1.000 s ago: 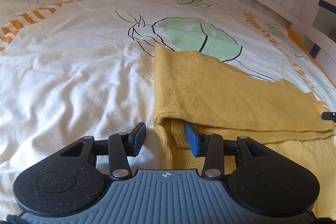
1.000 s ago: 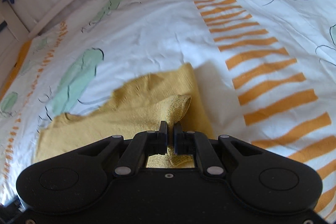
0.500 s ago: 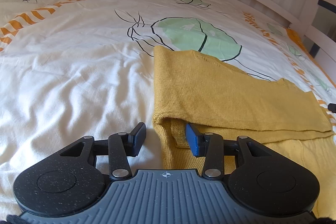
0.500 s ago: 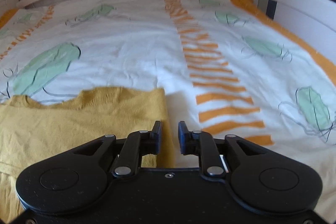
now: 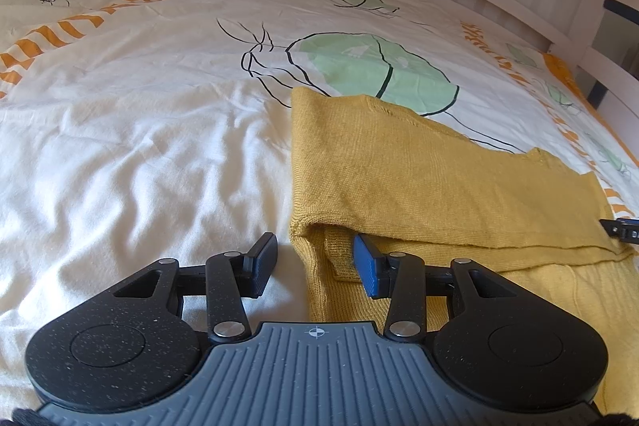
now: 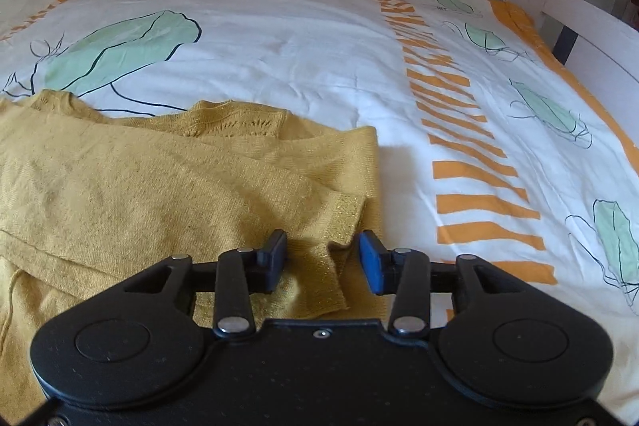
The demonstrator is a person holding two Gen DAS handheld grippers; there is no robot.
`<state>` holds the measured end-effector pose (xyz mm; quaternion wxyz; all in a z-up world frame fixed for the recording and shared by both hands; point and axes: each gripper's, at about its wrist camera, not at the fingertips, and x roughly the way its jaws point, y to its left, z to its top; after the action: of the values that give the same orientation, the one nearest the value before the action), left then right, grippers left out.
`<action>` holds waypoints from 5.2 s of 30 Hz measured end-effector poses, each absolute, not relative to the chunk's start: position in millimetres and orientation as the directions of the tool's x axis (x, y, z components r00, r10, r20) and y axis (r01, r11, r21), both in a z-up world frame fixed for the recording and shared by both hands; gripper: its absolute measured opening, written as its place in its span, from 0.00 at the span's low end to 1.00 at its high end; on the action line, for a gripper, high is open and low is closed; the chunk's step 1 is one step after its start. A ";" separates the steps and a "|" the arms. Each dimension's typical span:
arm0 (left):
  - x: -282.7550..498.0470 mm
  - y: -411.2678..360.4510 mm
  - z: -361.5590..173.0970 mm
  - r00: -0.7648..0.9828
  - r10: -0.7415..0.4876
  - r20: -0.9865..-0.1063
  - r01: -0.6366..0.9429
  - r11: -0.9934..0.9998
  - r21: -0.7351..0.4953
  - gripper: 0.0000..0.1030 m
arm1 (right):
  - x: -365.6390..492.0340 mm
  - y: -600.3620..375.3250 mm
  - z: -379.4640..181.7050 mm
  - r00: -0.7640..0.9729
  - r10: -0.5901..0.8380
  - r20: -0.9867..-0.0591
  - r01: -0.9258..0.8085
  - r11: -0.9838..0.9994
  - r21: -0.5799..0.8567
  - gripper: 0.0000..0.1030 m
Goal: Fold small clothes
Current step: 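Open the right tool and move both tools toward the sweater hem, then grasp the sweater hem with the right tool while the left tool grasps it too, then lift the hem with both tools and fold it toward the collar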
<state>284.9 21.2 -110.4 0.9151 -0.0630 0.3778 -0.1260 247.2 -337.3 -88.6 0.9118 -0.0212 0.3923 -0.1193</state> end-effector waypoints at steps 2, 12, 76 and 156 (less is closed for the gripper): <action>285.1 21.6 -110.0 0.680 -0.283 -0.677 0.187 0.959 -0.213 0.40 | 242.1 -346.6 -88.6 0.661 -0.232 -0.714 0.233 0.968 -0.098 0.66; 268.7 29.1 -107.7 0.669 -0.268 -0.694 0.196 0.963 -0.183 0.46 | 195.3 -392.6 -96.5 0.679 -0.096 -0.728 0.355 0.910 0.212 0.85; 72.5 70.4 -86.7 0.460 -0.411 -0.787 0.383 0.892 -0.242 0.72 | -11.9 -332.0 -63.8 0.539 0.391 -0.746 0.188 0.808 0.559 1.00; 202.9 84.7 7.5 0.688 -0.550 -0.474 0.228 0.784 -0.578 0.04 | 91.0 -388.2 8.0 0.828 0.305 -0.471 0.097 0.749 0.655 0.13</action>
<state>202.9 84.7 7.5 0.8854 -0.2451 0.3285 -0.2195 91.0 -388.2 8.0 0.8900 0.3493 0.2873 0.0583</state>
